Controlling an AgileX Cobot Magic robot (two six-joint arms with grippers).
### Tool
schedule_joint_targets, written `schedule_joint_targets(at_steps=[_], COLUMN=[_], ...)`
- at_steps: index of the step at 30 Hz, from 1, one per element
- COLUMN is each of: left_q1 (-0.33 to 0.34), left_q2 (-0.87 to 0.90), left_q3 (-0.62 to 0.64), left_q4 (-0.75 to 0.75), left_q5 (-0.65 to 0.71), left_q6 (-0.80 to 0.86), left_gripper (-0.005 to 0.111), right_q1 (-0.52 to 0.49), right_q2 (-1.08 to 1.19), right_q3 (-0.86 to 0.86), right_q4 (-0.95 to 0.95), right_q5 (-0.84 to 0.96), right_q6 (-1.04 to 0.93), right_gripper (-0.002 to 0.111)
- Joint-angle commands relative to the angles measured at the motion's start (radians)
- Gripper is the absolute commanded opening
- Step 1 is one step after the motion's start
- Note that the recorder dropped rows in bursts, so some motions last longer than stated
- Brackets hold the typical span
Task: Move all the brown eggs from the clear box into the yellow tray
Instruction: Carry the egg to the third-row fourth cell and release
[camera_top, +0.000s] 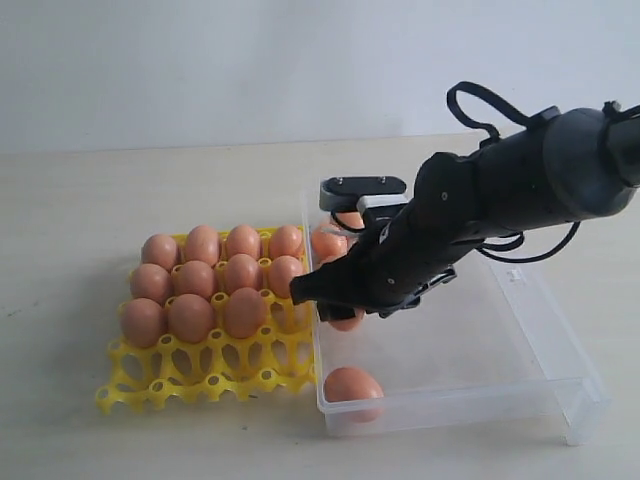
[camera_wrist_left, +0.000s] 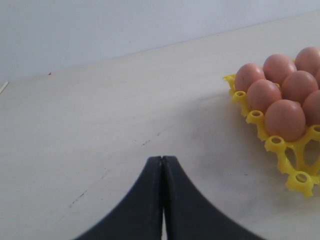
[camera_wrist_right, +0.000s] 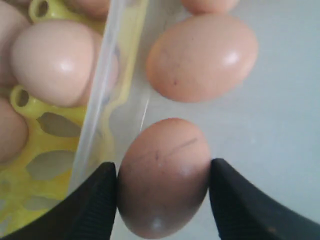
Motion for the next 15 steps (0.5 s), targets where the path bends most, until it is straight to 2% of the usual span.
schedule_joint_targets(at_steps=[1,6,8,15], left_q1=[-0.001,-0.001,-0.001,-0.001], left_q2=[-0.006,-0.006,-0.006,-0.006], left_q3=[-0.004,-0.004,-0.004,-0.004], left_q4=[-0.001,-0.001,-0.001,-0.001], left_q5=[-0.007,-0.007,-0.007,-0.007], left_q6=[0.000,0.000,0.000,0.000], left_gripper=[0.000,0.000,0.000,0.000], right_q1=[0.023,0.112,0.122,0.122], right_q2=[-0.118,-0.186,-0.155,-0.017], right_q3=[0.064,0.285,0.321,0.330], right_q4=[-0.064,-0.296,-0.348,-0.422], right_q5=[-0.206,-0.756,-0.873,-1.055], right_q6=[-0.010,-0.010,-0.010,-0.035], right_gripper=[0.000,0.000,0.000,0.000])
